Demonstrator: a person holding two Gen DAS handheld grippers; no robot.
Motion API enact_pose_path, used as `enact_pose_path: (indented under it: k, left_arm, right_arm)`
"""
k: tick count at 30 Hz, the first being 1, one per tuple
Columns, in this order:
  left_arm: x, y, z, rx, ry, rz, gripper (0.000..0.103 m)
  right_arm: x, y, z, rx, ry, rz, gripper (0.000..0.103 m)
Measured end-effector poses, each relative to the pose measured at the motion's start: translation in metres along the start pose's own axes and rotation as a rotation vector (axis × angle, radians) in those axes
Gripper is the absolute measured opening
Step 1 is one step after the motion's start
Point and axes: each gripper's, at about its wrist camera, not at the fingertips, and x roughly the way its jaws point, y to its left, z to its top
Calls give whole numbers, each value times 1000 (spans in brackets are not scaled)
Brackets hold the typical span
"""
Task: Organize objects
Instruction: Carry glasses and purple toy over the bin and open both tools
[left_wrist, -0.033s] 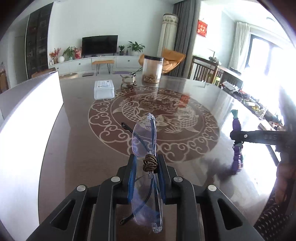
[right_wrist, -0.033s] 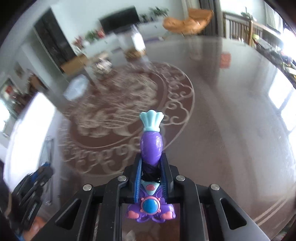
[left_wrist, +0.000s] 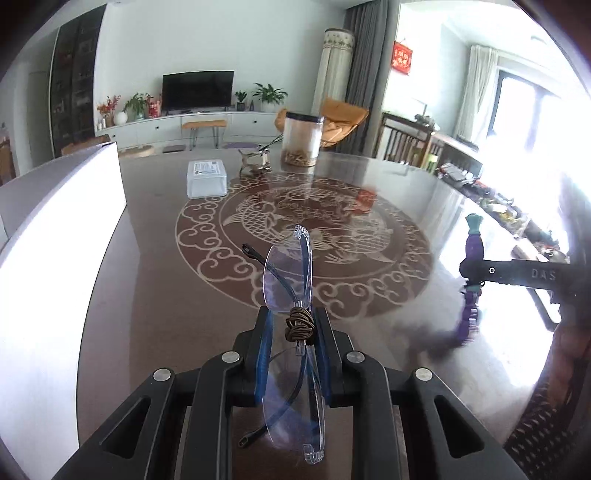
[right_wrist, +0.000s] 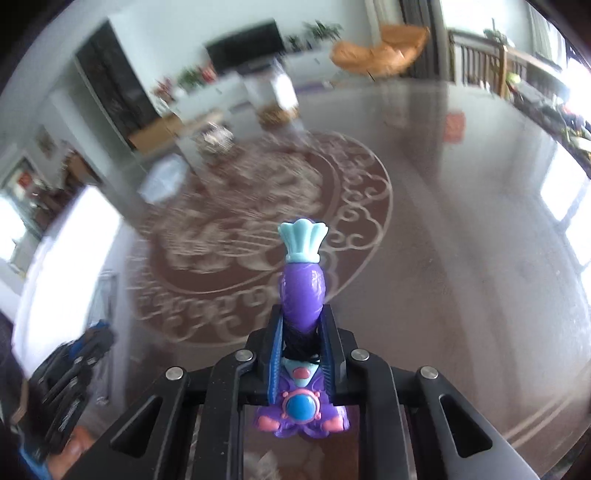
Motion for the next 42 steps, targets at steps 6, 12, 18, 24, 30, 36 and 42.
enact_pose_path:
  k: [6, 12, 18, 24, 30, 36, 42]
  left_arm:
    - [-49, 1, 7, -13, -51, -62, 21]
    - [-119, 36, 25, -68, -115, -58, 21]
    - [-184, 113, 20, -169, -128, 87, 21]
    - [-209, 189, -10, -231, -47, 344, 21]
    - [-176, 238, -45, -329, 168, 480, 48]
    - [-177, 235, -38, -325, 90, 513, 89]
    - [-147, 167, -5, -179, 73, 496, 89]
  right_arm:
    - [-42, 36, -15, -43, -107, 75, 19]
    - [-67, 112, 1, -168, -148, 195, 19]
    - [-91, 219, 17, -300, -123, 444, 19]
    - [-73, 325, 1, -432, 16, 632, 19]
    - [-17, 397, -43, -563, 251, 613, 22]
    - [-3, 384, -42, -503, 194, 604, 68]
    - [-30, 291, -13, -419, -97, 410, 98]
